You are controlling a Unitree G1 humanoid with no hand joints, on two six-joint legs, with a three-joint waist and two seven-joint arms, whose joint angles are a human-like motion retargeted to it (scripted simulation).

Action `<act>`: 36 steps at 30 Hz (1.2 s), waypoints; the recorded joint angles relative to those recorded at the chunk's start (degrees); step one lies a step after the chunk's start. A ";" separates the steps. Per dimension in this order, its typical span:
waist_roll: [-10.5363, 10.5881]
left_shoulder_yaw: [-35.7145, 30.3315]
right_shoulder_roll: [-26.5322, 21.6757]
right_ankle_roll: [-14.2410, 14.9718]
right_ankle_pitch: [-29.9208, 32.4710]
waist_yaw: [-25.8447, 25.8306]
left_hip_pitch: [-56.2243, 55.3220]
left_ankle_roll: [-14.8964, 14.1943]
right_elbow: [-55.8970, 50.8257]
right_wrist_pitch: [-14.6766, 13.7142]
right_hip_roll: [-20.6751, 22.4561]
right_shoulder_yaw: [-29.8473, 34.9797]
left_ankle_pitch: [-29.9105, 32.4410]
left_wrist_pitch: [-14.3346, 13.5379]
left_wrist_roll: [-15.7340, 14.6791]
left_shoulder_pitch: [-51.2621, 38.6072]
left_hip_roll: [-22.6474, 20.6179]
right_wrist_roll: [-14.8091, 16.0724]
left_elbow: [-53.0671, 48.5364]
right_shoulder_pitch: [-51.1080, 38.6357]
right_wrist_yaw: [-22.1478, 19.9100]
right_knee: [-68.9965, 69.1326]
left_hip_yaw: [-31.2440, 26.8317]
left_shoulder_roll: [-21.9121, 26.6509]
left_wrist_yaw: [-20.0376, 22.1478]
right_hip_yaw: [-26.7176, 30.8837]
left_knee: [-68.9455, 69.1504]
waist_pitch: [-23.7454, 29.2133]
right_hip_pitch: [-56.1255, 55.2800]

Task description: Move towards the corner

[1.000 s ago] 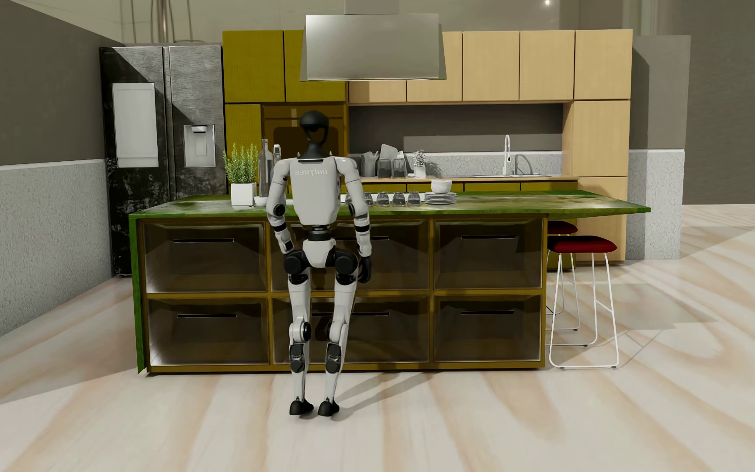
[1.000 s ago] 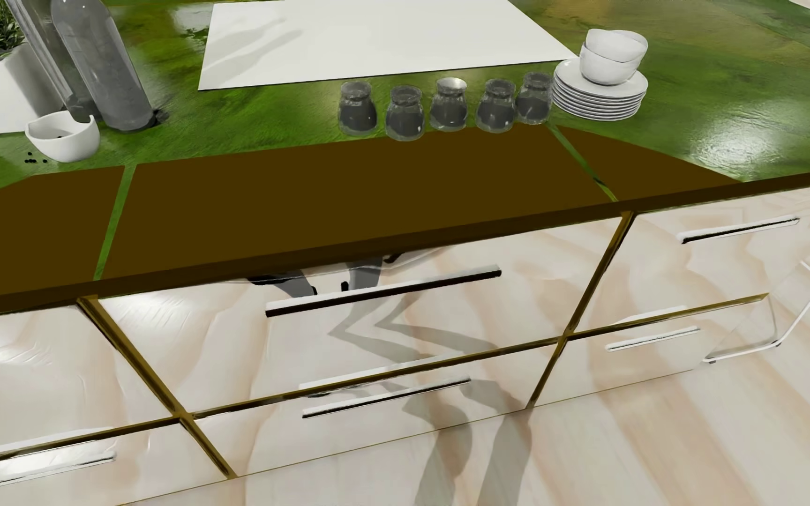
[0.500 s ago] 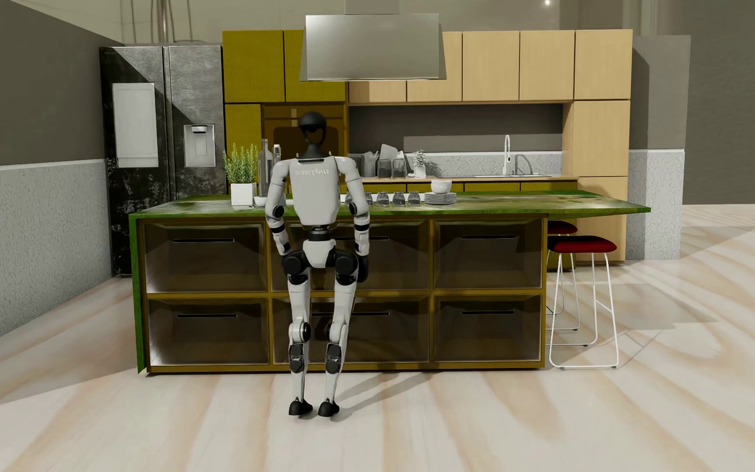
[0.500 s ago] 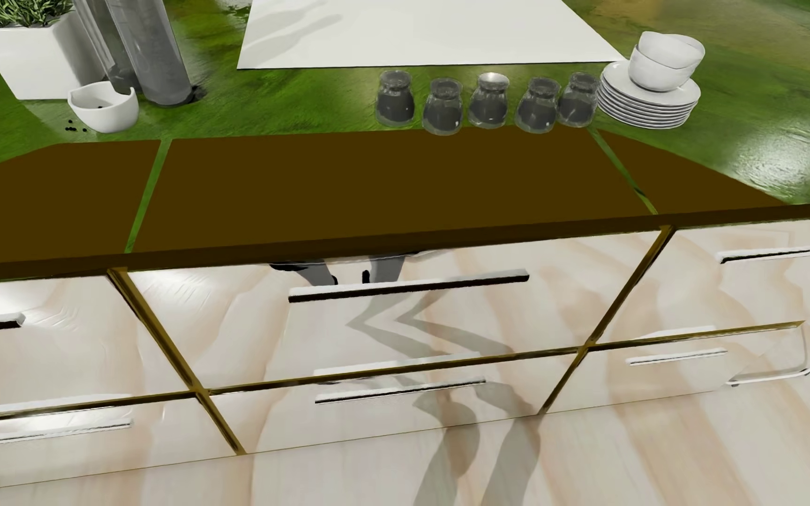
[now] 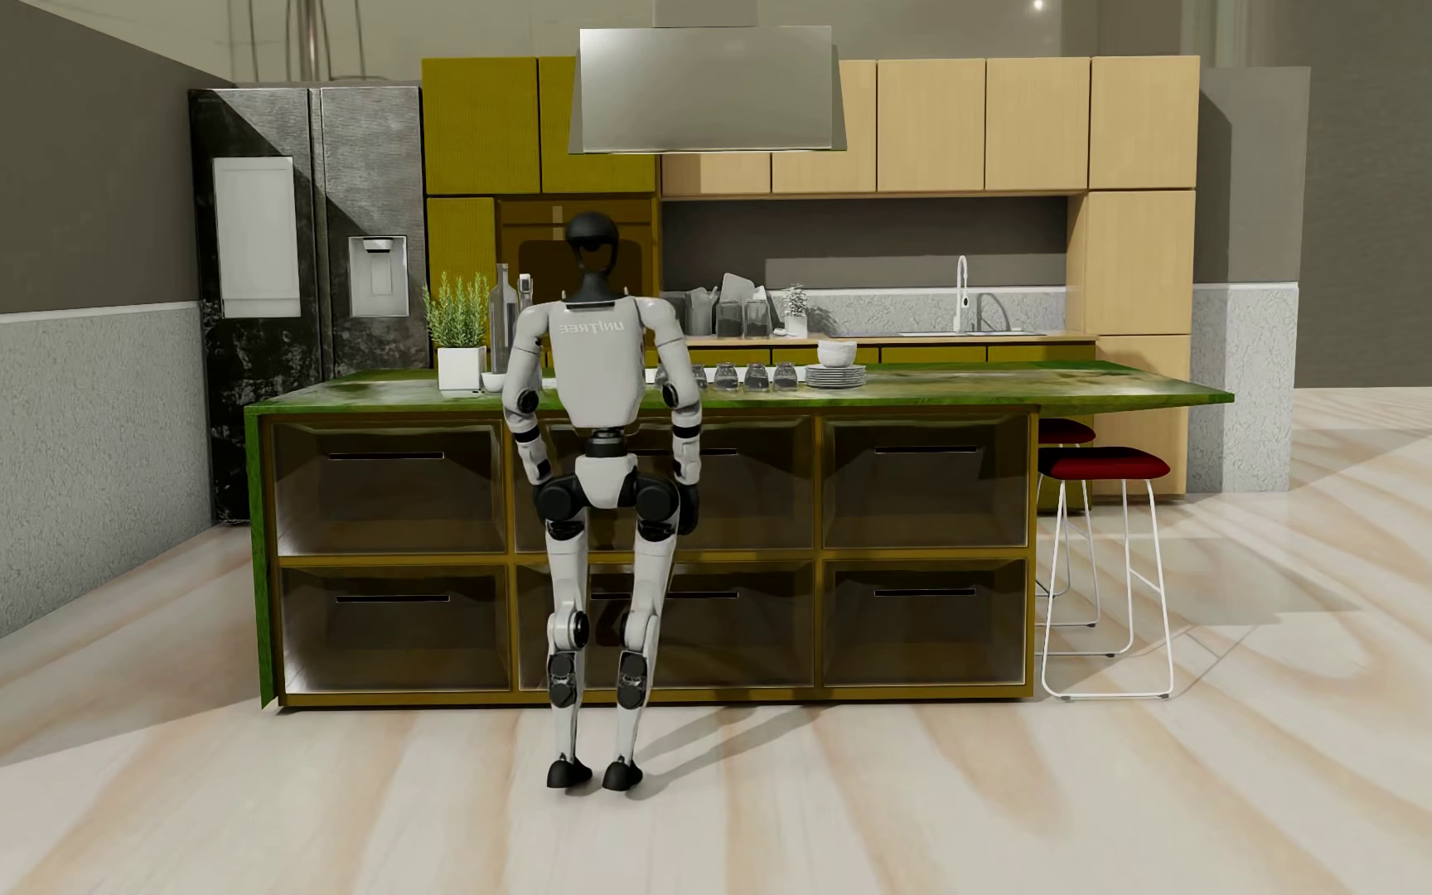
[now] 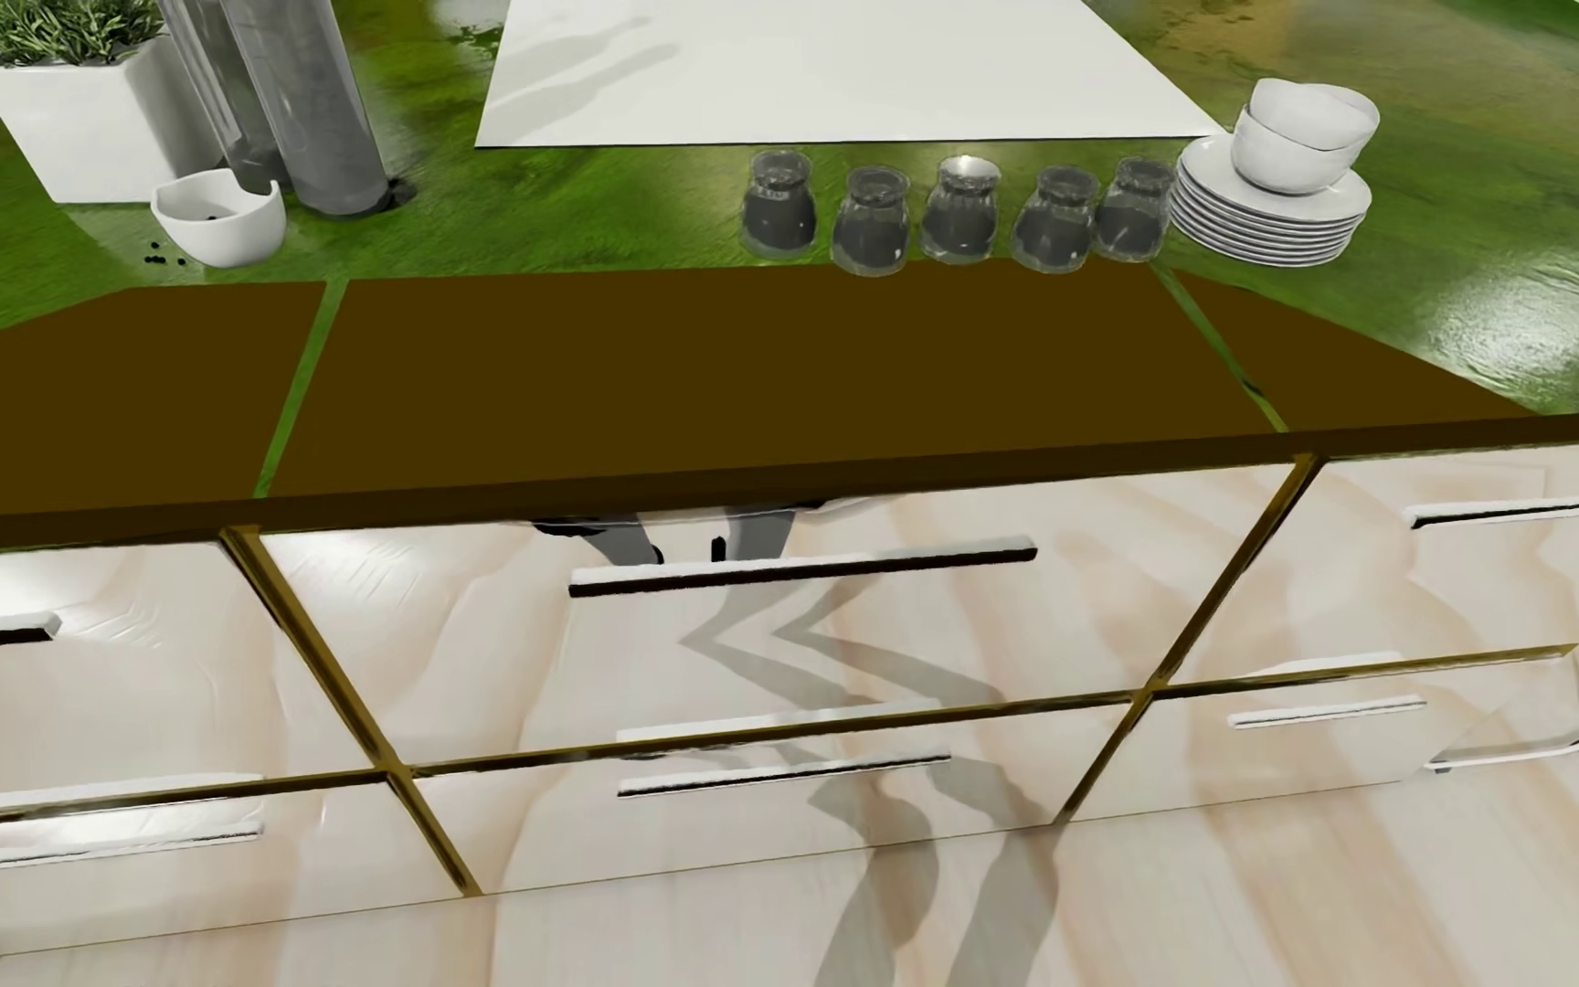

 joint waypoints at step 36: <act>-5.45 0.23 0.32 0.00 -0.29 11.54 -1.28 0.00 -5.38 0.00 -1.07 3.24 -0.94 0.00 0.00 -5.11 -0.96 0.00 1.51 2.59 0.00 0.18 0.00 3.33 0.00 0.00 0.64 2.29 -0.29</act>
